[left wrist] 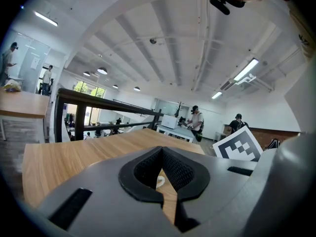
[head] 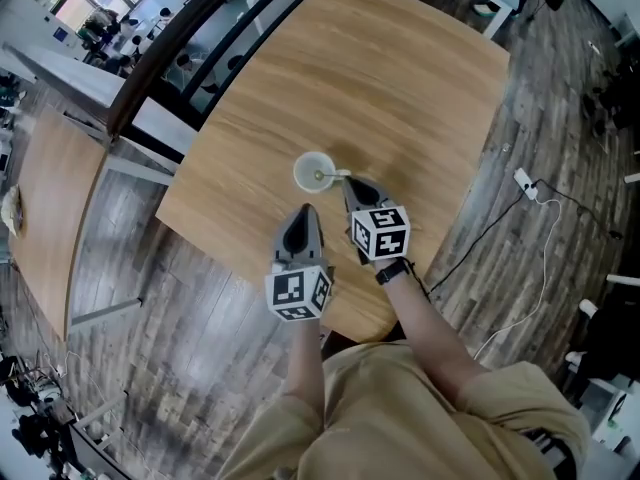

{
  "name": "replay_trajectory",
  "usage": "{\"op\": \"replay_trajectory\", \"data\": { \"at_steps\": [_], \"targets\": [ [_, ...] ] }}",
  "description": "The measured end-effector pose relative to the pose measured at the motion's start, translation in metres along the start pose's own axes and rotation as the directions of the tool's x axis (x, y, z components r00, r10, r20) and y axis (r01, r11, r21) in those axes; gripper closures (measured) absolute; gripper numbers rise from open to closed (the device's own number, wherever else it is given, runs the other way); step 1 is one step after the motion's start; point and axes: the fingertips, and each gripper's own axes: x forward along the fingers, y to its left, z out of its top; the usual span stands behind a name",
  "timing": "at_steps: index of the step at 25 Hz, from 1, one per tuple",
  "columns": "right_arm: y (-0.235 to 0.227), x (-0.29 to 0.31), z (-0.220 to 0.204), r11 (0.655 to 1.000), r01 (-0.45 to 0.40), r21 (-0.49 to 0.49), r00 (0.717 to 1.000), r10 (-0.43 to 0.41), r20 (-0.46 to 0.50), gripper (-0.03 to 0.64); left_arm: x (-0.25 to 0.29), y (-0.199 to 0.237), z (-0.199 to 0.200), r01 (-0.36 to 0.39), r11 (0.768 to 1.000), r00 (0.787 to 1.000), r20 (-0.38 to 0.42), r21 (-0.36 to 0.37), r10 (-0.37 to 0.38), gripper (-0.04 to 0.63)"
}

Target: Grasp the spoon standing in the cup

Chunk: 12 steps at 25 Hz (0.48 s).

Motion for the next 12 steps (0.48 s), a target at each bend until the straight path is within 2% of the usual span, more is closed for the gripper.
{"op": "replay_trajectory", "data": {
  "at_steps": [12],
  "targets": [
    [0.007,-0.069,0.023,0.999,0.033,0.005,0.994,-0.033,0.106,0.600,-0.029,-0.025,0.025,0.028,0.999,0.998,0.046,0.043,-0.030,0.583]
  ]
}}
